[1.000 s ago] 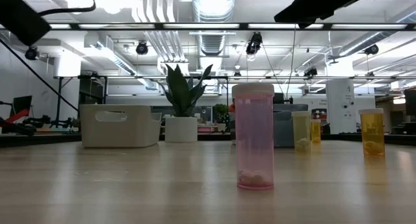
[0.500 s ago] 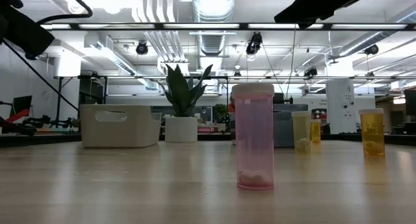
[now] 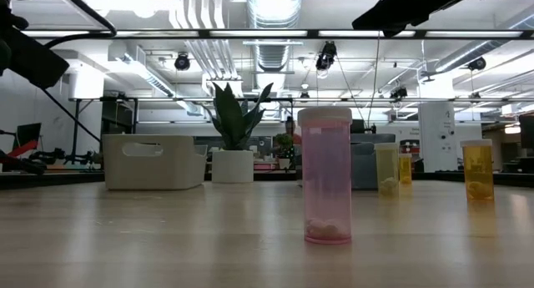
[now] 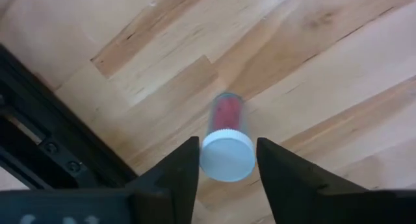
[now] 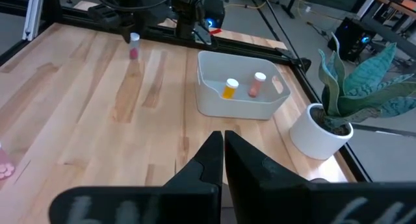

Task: Pick and place medicine bottles into bin by pill shape (circle, oval)
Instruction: Put the left blue capsule bottle into the black bin

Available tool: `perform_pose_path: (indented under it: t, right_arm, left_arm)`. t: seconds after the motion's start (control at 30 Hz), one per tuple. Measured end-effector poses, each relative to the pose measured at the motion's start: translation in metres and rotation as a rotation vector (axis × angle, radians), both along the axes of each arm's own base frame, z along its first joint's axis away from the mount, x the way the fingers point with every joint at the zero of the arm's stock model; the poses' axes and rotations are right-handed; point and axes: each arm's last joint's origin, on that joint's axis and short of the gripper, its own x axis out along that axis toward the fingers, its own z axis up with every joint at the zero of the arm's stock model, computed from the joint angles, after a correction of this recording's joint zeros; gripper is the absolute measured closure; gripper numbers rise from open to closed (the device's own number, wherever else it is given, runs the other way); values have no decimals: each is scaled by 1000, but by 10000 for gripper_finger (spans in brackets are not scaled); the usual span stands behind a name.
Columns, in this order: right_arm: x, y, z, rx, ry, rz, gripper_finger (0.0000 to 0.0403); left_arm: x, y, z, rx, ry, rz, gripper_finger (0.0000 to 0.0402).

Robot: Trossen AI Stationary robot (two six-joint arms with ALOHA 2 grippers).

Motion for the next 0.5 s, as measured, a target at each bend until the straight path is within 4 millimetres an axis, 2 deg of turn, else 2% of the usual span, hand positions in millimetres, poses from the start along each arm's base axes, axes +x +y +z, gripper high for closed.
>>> perform_pose_path:
  t: [0.13, 0.27, 0.4, 0.5]
  right_arm:
    - [0, 0, 0, 0, 1, -1, 394]
    - [0, 0, -1, 0, 2, 0, 394]
    - [0, 0, -1, -1, 2, 0, 394]
    - [0, 0, -1, 3, 2, -2, 394]
  left_arm:
    - [0, 0, 0, -1, 0, 1, 293]
    - [2, -1, 3, -8, -6, 5, 302]
    - [11, -3, 17, -41, -54, 11, 304]
    - [24, -2, 35, -81, -122, -18, 305]
